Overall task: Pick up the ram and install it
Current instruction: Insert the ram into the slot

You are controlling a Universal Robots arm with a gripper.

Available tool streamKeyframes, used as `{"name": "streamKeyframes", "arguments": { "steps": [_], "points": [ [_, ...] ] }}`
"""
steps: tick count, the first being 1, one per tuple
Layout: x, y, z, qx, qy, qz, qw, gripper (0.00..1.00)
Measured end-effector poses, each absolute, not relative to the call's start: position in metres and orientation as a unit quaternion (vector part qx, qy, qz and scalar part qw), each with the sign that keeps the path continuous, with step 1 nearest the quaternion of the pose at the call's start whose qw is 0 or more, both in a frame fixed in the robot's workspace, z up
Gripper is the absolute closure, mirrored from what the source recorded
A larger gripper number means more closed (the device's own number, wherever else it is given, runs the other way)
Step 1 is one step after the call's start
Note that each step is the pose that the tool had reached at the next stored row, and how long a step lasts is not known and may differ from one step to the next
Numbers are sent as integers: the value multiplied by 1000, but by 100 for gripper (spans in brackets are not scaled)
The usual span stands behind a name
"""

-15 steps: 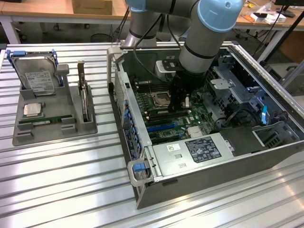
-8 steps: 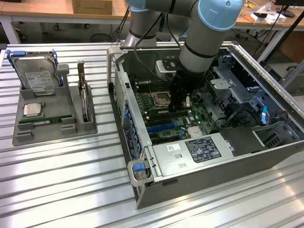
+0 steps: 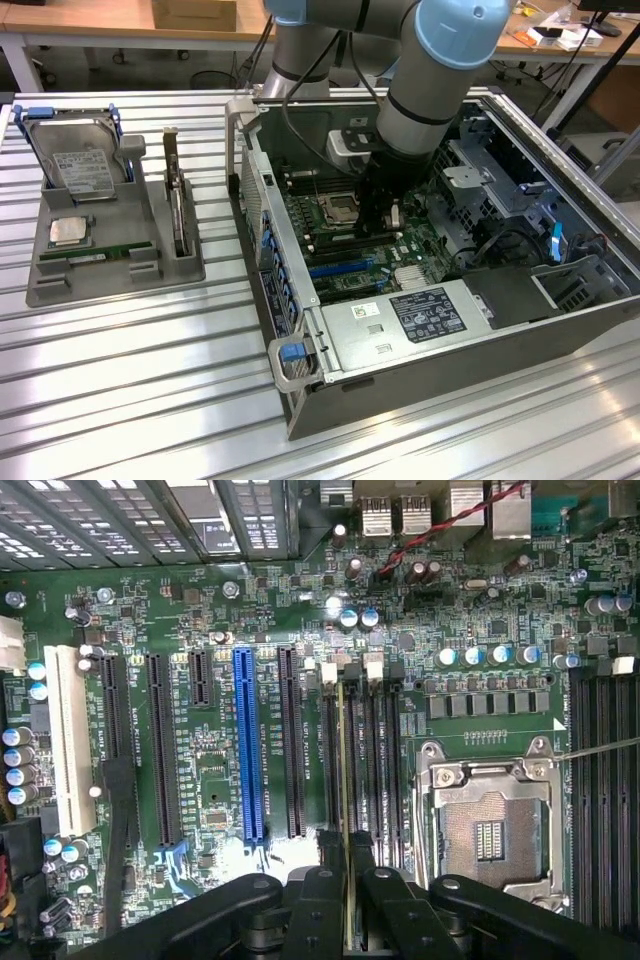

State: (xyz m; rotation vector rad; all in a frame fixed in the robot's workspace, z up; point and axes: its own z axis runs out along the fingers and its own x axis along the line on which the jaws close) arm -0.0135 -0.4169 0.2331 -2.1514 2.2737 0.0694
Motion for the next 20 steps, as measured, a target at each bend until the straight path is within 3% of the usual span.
{"name": "streamKeyframes", "arguments": {
  "steps": [20],
  "points": [
    [-12, -420, 232, -687, 726, 22, 5, 86]
  ]
}}
